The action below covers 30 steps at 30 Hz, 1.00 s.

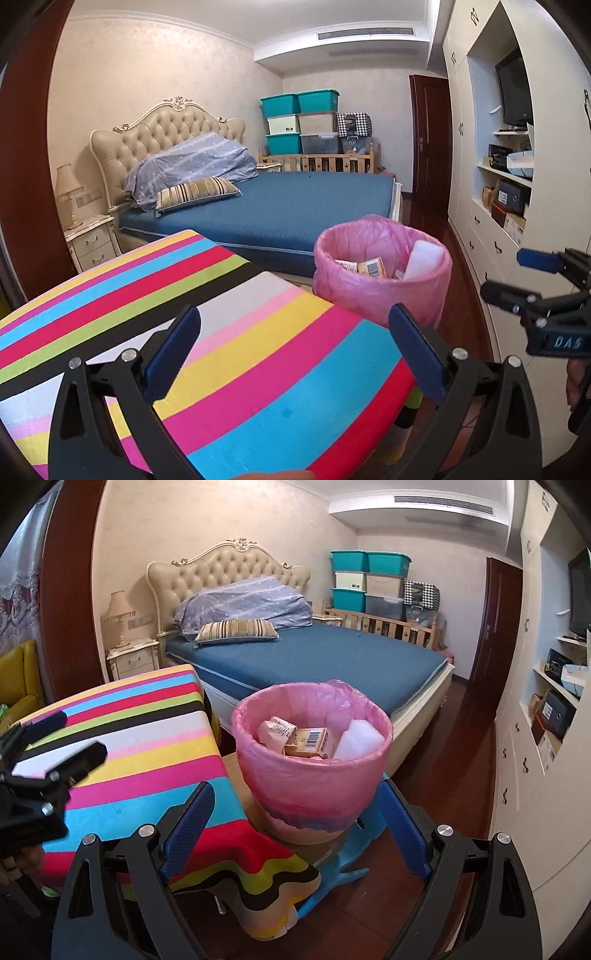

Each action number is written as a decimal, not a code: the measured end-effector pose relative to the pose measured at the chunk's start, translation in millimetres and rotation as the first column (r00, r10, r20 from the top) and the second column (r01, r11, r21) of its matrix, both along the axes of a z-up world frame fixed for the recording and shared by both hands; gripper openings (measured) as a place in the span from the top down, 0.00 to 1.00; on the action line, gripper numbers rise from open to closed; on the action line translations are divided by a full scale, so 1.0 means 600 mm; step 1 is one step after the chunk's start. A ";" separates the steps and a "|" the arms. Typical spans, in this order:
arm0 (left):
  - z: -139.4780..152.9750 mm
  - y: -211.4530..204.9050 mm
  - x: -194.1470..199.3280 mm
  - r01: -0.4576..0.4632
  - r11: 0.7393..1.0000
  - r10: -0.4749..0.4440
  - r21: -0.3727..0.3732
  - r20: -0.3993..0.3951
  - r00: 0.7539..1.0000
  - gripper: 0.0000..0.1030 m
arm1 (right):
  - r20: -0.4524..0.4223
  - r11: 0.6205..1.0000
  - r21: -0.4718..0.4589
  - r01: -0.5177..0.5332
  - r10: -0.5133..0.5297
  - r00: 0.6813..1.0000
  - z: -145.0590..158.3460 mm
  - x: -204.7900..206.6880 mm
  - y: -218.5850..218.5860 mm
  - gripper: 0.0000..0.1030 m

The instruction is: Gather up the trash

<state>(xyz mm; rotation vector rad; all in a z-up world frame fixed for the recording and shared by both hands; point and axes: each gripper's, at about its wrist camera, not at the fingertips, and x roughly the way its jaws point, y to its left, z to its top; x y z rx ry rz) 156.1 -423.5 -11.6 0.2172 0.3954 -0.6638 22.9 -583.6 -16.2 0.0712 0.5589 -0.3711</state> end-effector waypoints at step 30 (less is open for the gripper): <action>0.004 0.005 0.004 0.022 0.999 -0.023 -0.033 -0.028 0.999 0.04 | 0.007 1.000 0.006 -0.024 0.024 1.000 0.001 -0.004 0.003 0.18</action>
